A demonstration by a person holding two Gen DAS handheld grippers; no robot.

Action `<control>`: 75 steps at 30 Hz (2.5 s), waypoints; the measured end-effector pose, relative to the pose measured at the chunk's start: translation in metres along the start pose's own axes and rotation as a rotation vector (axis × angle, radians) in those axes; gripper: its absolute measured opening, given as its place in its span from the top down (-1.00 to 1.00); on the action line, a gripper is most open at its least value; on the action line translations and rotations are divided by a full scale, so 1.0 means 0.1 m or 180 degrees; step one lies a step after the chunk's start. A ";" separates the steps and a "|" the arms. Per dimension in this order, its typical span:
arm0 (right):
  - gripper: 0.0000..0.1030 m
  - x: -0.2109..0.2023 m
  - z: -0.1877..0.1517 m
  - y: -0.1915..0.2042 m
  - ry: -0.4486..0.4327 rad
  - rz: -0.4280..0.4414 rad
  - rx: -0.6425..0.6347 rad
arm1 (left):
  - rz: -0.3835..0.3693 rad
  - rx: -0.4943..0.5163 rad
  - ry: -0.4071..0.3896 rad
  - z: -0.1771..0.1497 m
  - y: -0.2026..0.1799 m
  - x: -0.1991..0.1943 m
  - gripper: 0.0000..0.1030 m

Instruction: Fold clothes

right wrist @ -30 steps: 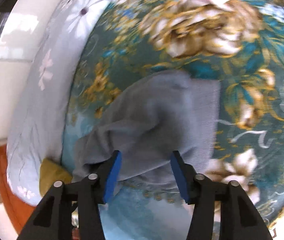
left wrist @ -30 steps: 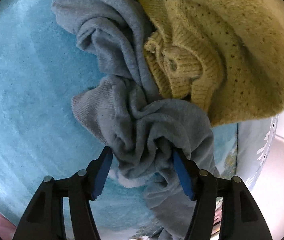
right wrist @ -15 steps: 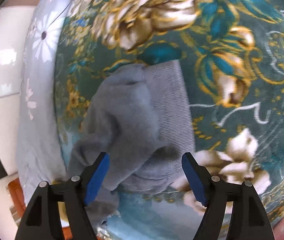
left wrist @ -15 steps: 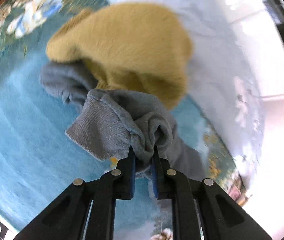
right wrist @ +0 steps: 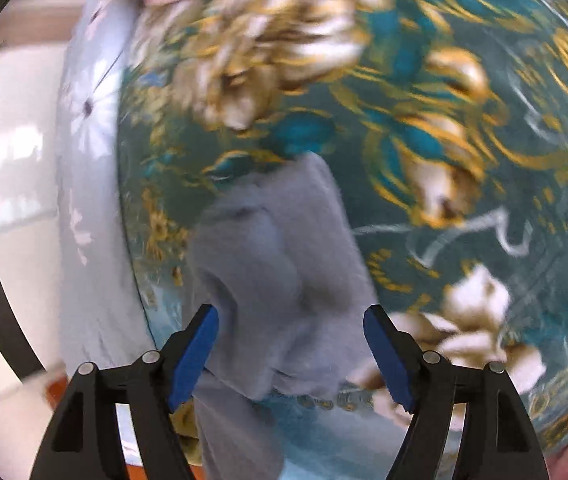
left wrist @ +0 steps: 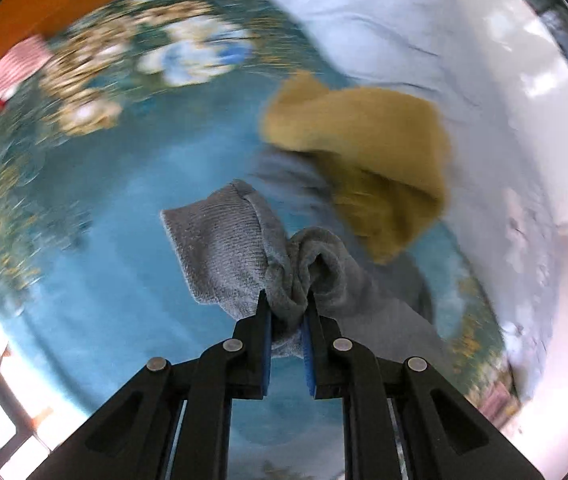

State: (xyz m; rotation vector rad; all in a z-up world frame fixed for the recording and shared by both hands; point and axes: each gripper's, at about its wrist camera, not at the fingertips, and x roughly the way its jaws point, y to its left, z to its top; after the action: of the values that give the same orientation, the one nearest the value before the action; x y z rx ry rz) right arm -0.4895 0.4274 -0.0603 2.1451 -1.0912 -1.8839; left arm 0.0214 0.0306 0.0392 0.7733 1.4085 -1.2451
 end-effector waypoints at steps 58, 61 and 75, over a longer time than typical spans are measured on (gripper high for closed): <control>0.32 0.06 -0.11 0.30 0.0319 -0.0962 0.0159 | 0.0329 -0.2188 0.1291 0.07 0.83 1.66 0.04; 0.73 -0.02 -0.10 0.22 0.0300 -0.0964 0.0097 | 0.0350 -0.2232 0.1316 0.09 0.91 1.65 0.05; 0.82 -0.88 -0.34 0.63 0.0156 -0.0222 -0.0695 | -0.0170 -0.1570 0.1014 0.30 0.69 0.98 0.94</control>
State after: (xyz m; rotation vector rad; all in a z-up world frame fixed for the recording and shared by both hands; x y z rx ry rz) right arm -0.4865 0.4163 0.0531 2.1187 -0.7712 -1.8699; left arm 0.0708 0.0022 -0.0703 0.6054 1.9096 -0.7776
